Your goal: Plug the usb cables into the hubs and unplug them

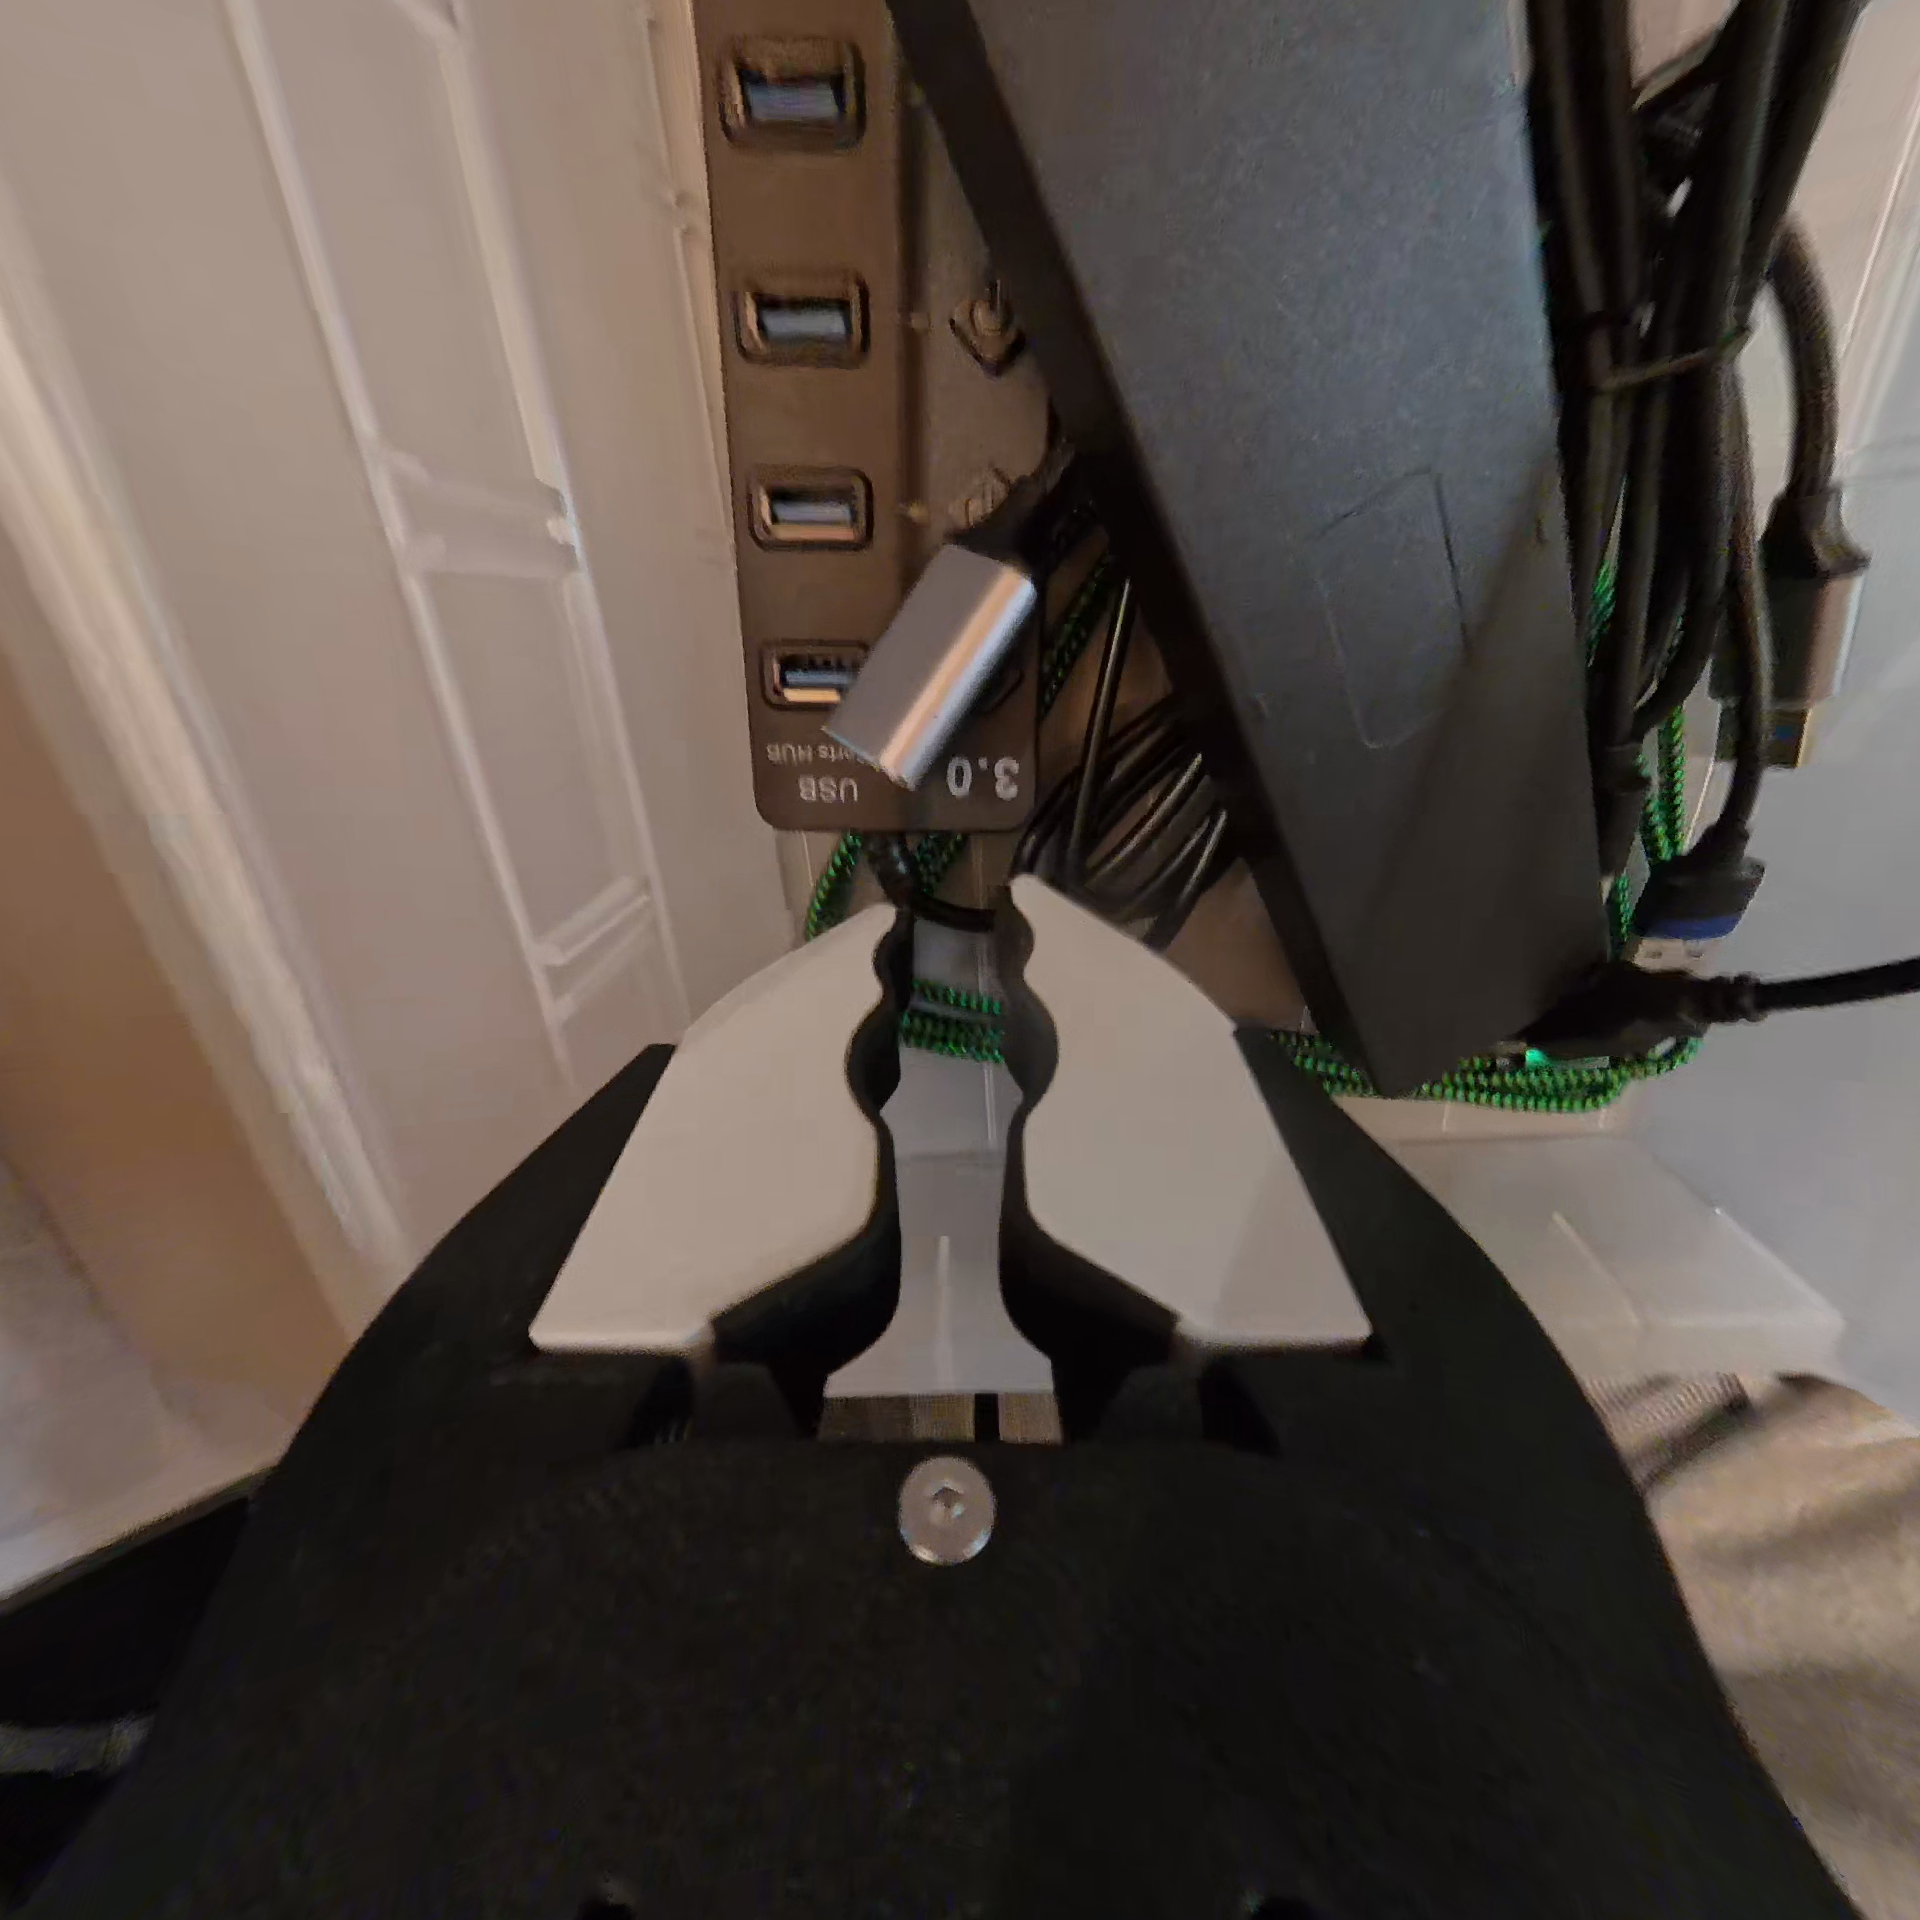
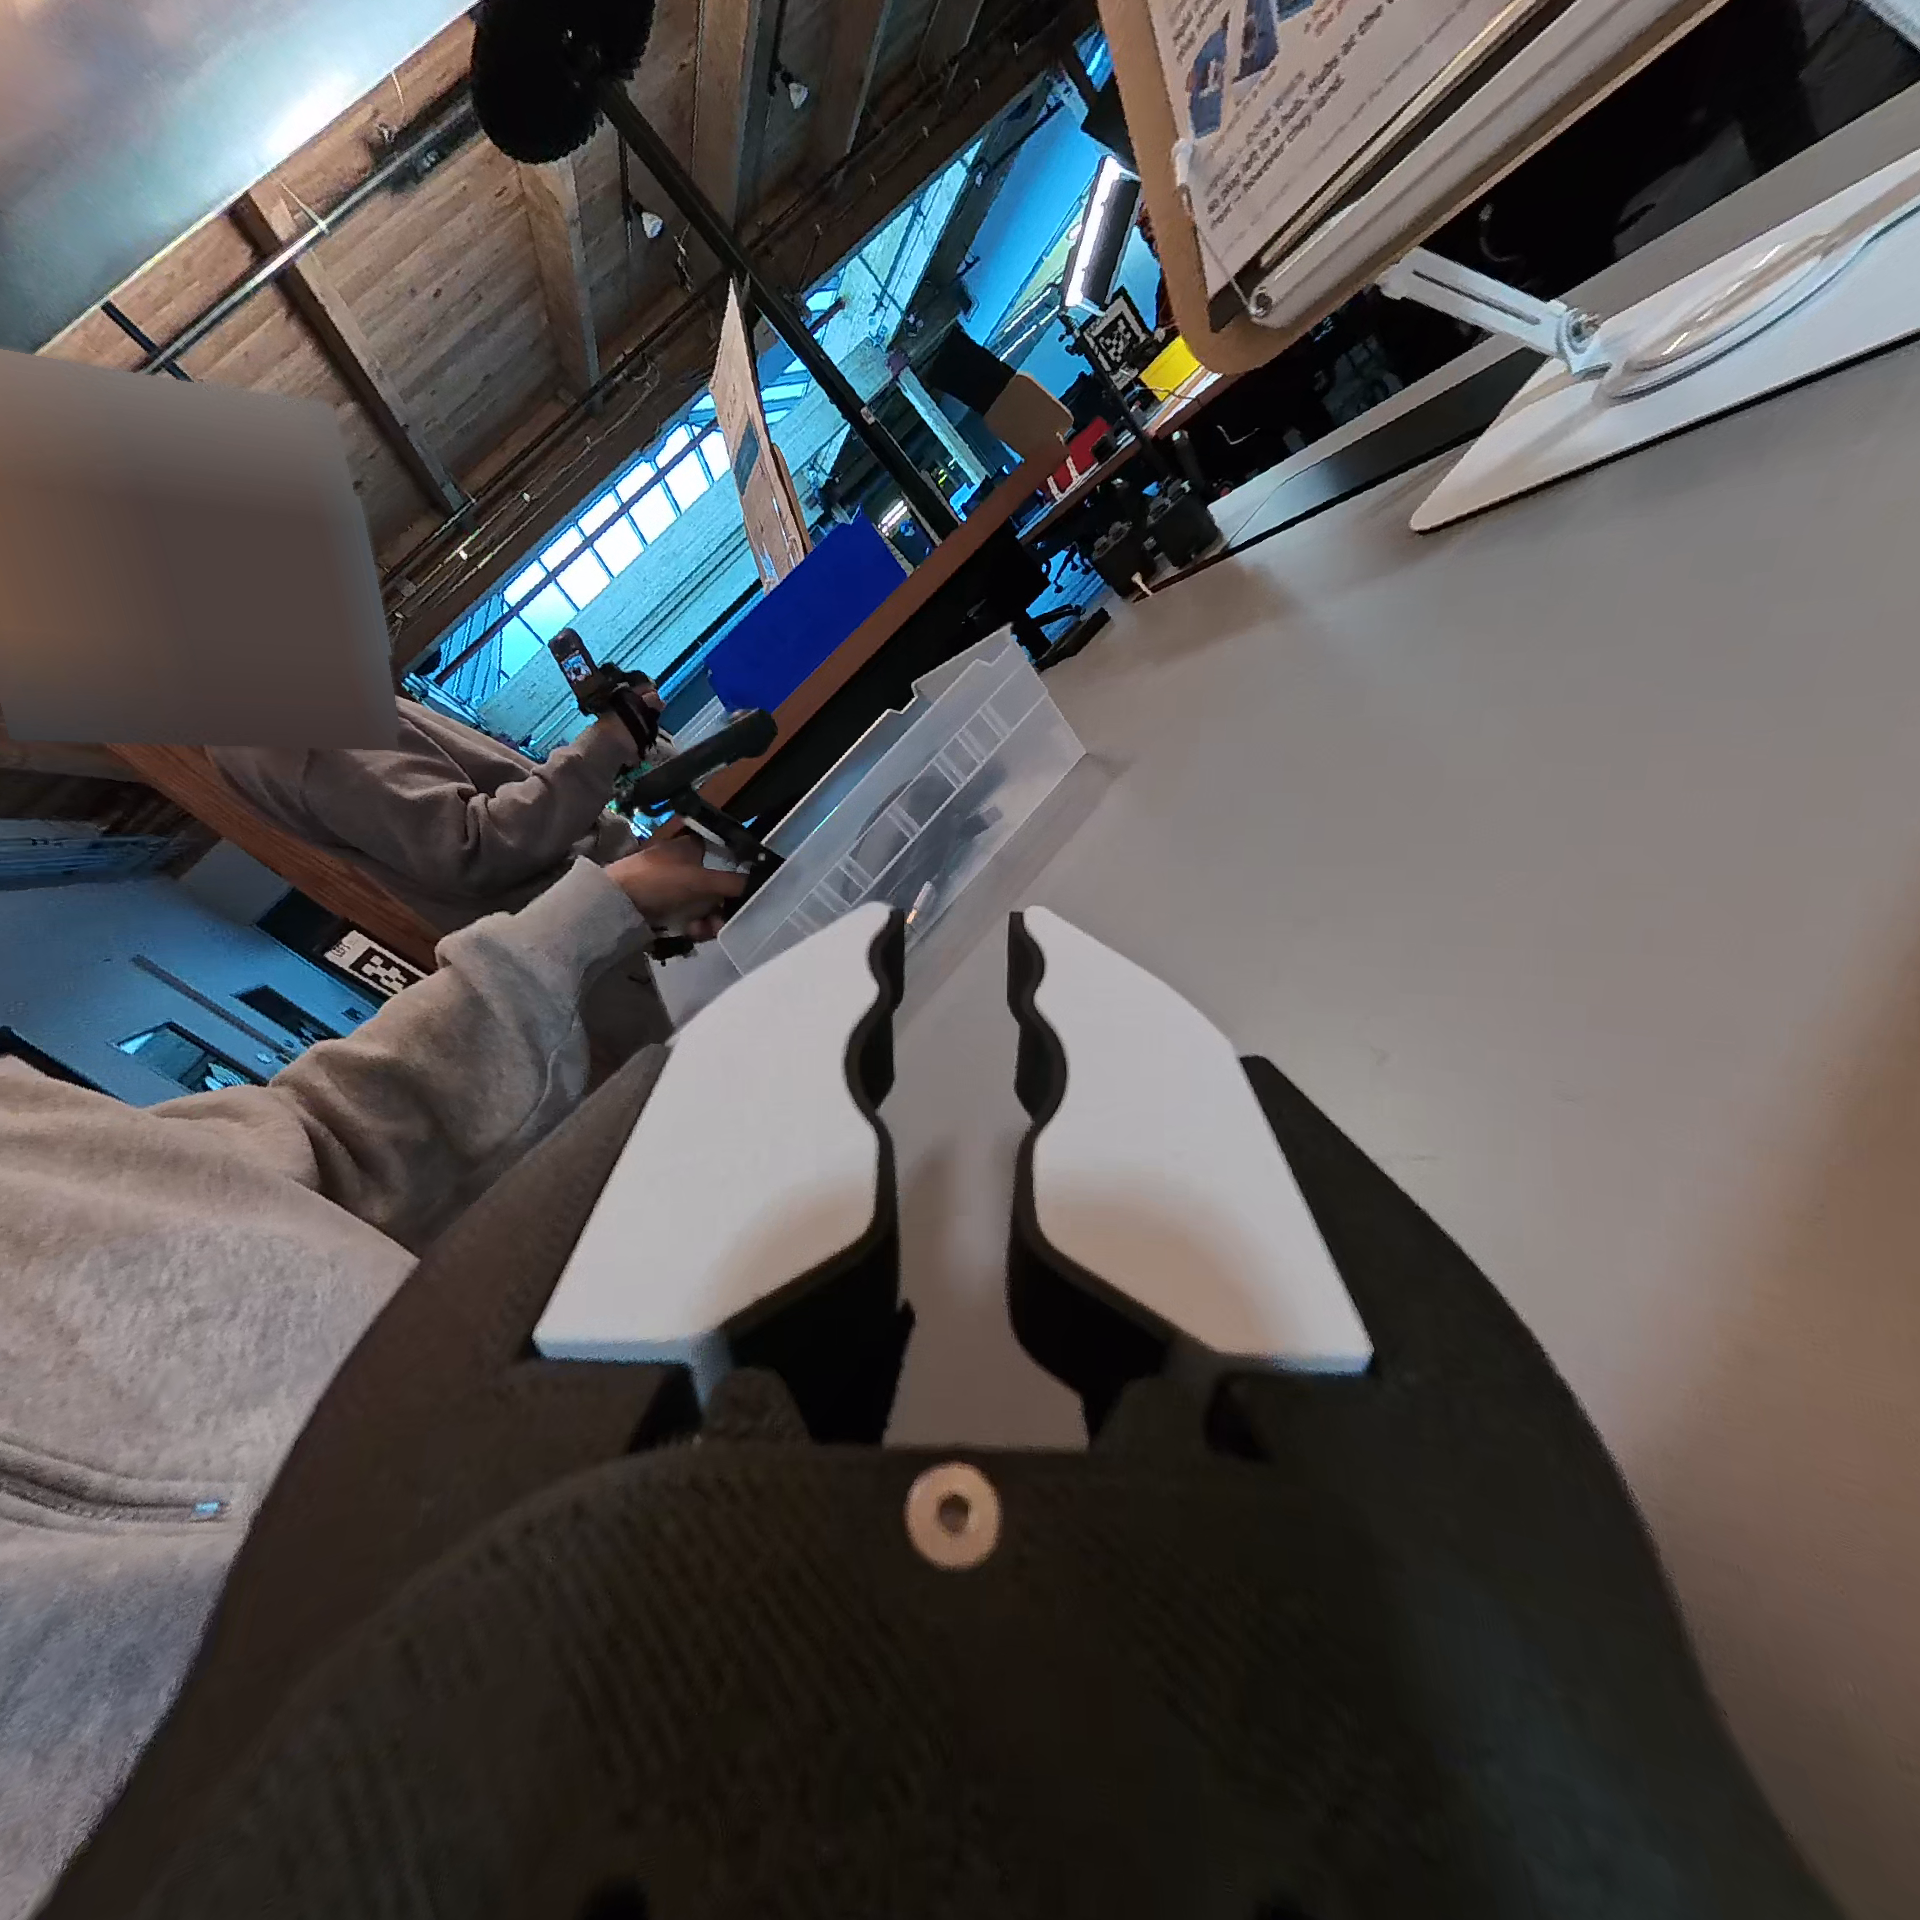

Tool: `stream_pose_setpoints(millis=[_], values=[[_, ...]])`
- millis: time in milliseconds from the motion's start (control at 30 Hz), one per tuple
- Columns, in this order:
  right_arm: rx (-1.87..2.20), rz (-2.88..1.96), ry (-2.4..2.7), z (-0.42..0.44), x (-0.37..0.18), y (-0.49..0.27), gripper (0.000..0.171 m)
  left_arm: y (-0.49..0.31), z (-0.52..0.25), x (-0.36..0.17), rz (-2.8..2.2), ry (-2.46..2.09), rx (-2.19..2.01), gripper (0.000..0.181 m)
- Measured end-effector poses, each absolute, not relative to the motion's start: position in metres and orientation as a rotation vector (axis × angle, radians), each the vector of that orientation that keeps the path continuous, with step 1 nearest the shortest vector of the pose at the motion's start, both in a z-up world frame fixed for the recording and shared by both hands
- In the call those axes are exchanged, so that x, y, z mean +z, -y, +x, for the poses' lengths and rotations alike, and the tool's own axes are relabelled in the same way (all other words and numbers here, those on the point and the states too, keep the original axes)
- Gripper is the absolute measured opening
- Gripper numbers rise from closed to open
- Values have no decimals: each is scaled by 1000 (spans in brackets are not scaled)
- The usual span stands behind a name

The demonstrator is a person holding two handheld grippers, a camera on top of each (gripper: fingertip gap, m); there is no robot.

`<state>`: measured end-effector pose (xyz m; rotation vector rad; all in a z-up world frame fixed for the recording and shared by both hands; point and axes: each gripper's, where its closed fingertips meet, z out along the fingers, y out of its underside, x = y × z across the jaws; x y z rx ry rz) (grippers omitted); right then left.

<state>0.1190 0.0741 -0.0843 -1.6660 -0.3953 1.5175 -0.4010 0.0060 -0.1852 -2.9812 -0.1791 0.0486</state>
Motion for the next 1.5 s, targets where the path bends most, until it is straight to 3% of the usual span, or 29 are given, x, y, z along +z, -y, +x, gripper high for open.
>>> stream_pose_setpoints(millis=[33,600,867,933,1033,1500], values=[[1510,-1666,411,118,-84,-73,20,-2,-399,-188,-3014,191,29,20],[1512,-1653,467,113,-81,-65,20,-3,-398,-182,-2928,229,-7,23],[1514,-1665,458,112,-83,-66,20,3,-389,-190,-2928,278,-158,18],[1520,-1664,453,112,-83,-65,20,1,-383,-195,-2910,321,-249,30],[1518,-1663,448,113,-83,-66,20,-3,-385,-197,-2866,360,-263,30],[1536,-1666,433,112,-83,-66,20,-17,-390,-175,-2485,656,-544,24]])
